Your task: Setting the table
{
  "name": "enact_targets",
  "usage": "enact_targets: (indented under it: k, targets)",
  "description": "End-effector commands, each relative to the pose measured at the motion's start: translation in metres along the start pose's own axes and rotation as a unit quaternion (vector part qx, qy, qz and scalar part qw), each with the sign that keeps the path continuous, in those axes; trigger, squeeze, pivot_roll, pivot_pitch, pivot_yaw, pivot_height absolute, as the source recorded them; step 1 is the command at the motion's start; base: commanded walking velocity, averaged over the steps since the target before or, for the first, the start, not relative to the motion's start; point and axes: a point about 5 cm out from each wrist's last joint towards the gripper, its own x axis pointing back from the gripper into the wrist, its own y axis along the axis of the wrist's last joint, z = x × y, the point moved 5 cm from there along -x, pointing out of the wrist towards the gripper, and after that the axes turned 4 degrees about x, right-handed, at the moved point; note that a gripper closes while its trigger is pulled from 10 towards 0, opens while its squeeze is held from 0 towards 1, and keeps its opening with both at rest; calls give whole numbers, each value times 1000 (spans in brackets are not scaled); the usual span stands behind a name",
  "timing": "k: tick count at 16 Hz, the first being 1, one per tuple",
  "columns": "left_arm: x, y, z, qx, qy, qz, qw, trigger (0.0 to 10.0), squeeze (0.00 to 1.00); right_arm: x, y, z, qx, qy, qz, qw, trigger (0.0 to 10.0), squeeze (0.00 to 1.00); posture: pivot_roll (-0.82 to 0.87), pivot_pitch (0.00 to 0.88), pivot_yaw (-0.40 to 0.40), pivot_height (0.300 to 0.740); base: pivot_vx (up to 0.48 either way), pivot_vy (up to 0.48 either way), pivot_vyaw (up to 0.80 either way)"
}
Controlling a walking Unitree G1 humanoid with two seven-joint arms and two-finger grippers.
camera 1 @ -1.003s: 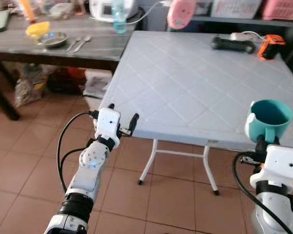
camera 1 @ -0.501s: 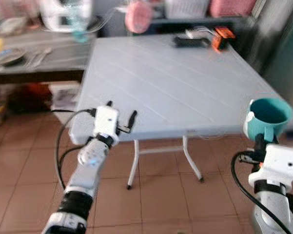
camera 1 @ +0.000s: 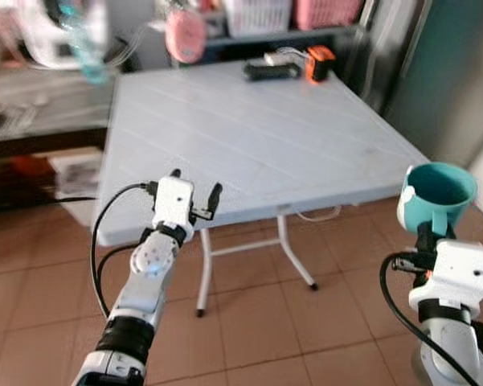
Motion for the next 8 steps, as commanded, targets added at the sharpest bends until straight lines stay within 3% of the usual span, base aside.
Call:
enact_targets:
  k: [1,8]
  targets:
    - [-2,-1,3,-2,9,3,1000,10000,0,2,6,-3,-2,-2,-12,1000,10000,0,-43,75,27,740,0,266,0]
    - [-6,1,1,-1,5,4,1000,10000,0,3,6,-1,-11,-4,-12,1000,10000,0,-46,81,42,740,0,370,0]
